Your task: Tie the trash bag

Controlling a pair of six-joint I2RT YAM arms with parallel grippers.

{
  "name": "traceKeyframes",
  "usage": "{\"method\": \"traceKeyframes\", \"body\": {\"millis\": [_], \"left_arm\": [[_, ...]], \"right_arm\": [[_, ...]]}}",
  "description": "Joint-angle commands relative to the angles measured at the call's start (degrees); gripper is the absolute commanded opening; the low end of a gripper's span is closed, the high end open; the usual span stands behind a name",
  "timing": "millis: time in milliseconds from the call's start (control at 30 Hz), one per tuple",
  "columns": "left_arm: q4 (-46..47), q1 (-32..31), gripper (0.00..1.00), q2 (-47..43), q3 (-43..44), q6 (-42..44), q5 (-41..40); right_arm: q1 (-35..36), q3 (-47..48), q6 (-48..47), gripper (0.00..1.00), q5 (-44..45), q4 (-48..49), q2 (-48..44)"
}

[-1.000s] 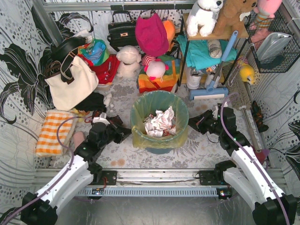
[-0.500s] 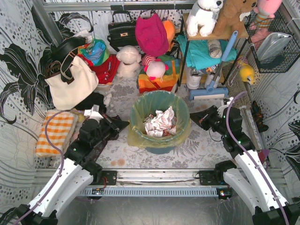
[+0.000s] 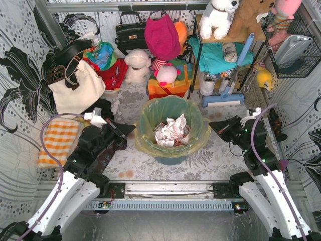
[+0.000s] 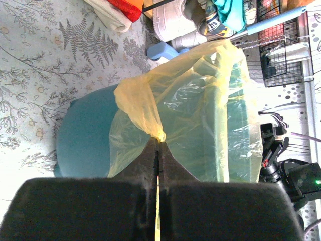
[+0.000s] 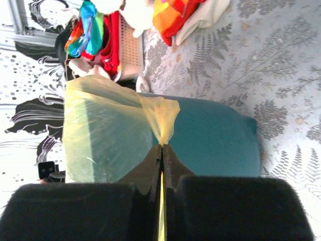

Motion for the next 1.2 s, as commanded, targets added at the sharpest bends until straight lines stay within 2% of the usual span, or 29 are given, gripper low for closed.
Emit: {"method": "traceKeyframes", "body": {"millis": [0, 133, 333, 733, 1167], "left_arm": [[0.22, -0.09, 0.0, -0.53, 2.4, 1.57, -1.6], [-0.08, -0.06, 0.0, -0.3, 2.92, 1.68, -1.92], [-0.18, -0.08, 0.0, -0.4, 4.73, 2.5, -2.13], [-1.29, -0.08, 0.0, 0.96, 11.87, 6.47, -2.66], [0.71, -0.08, 0.0, 2.63, 15.49, 10.46, -0.86]], "right_arm": [[-0.19, 1.96, 0.06, 0.0, 5.45, -7.31, -2.26], [-0.21, 1.56, 0.56, 0.0, 5.69, -6.63, -3.49], [-0.19, 0.83, -0.33, 0.0, 3.36, 1.77, -5.37], [-0.19, 5.73, -6.06, 0.0, -3.21, 15.0, -0.79], [-0.21, 10.57, -9.88, 0.0, -9.0, 20.64, 2.31]]}}
